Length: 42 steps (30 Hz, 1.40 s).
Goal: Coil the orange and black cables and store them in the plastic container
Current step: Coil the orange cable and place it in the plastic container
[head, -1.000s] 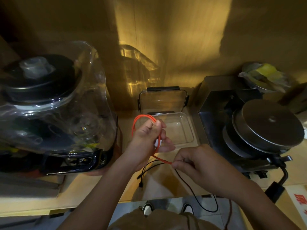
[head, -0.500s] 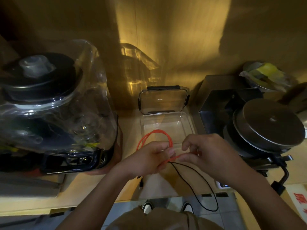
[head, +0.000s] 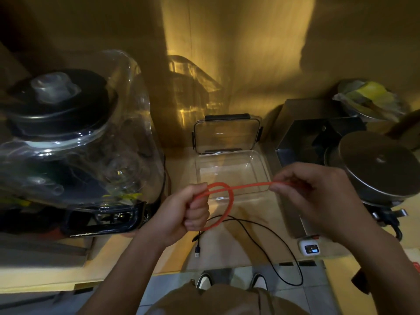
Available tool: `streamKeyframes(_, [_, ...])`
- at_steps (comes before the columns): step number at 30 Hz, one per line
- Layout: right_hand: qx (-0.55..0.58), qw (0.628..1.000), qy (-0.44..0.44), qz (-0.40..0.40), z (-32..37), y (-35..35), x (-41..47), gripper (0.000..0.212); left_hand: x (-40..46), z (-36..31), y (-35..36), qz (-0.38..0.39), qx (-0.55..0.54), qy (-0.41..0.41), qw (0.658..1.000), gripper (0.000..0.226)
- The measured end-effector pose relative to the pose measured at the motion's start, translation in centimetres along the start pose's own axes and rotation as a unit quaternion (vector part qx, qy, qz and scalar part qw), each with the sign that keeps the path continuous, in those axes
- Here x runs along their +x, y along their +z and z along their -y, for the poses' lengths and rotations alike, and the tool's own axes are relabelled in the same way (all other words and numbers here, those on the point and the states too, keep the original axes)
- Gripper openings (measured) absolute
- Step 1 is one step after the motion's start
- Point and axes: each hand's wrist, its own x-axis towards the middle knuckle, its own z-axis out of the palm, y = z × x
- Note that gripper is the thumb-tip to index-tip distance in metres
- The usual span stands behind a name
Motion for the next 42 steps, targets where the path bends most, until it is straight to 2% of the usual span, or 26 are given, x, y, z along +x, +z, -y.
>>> streamKeyframes(4, [0.01, 0.999, -0.006, -0.033, 0.0, 0.1, 0.0, 0.042, -0.2, 0.0, -0.9, 0.053, -0.1, 0.004, 0.994, 0.043])
streamKeyframes(6, [0.01, 0.999, -0.018, -0.041, 0.0, 0.2, 0.0, 0.045, -0.3, 0.1, -1.1, 0.068, -0.127, 0.003, 0.99, 0.043])
streamKeyframes(10, [0.012, 0.997, -0.04, -0.07, 0.0, 0.5, 0.0, 0.028, -0.3, 0.2, -1.3, 0.085, -0.158, -0.01, 0.984, 0.043])
streamKeyframes(18, [0.014, 0.987, -0.048, -0.15, 0.0, 0.1, 0.2, 0.008, -0.2, 0.4, -1.0, 0.143, -0.146, -0.062, 0.977, 0.04])
streamKeyframes(21, [0.021, 0.987, -0.049, -0.152, -0.2, 0.3, 0.2, 0.015, -0.4, 0.4, -1.2, 0.155, -0.17, -0.07, 0.971, 0.04])
streamKeyframes(25, [0.017, 0.988, -0.039, -0.151, -0.8, 0.7, 0.2, 0.027, -0.3, 0.1, -1.4, 0.182, -0.255, -0.053, 0.948, 0.039])
streamKeyframes(31, [0.007, 0.989, -0.022, -0.147, -1.4, 1.1, 0.3, 0.015, -0.1, 0.0, -1.5, 0.181, -0.315, -0.026, 0.931, 0.037])
streamKeyframes(33, [-0.003, 0.992, -0.004, -0.126, -1.2, 1.4, 0.2, 0.013, 0.1, -0.1, -1.5, 0.169, -0.329, -0.006, 0.929, 0.036])
streamKeyframes(37, [-0.065, 0.996, 0.055, 0.017, -0.5, 3.8, -0.2, 0.018, 0.4, -0.7, -0.8, 0.109, -0.325, 0.064, 0.937, 0.029])
streamKeyframes(42, [-0.133, 0.98, -0.035, 0.147, 0.7, 7.0, -0.7, 0.035, 1.2, -1.4, 1.2, 0.024, -0.261, 0.112, 0.959, 0.03])
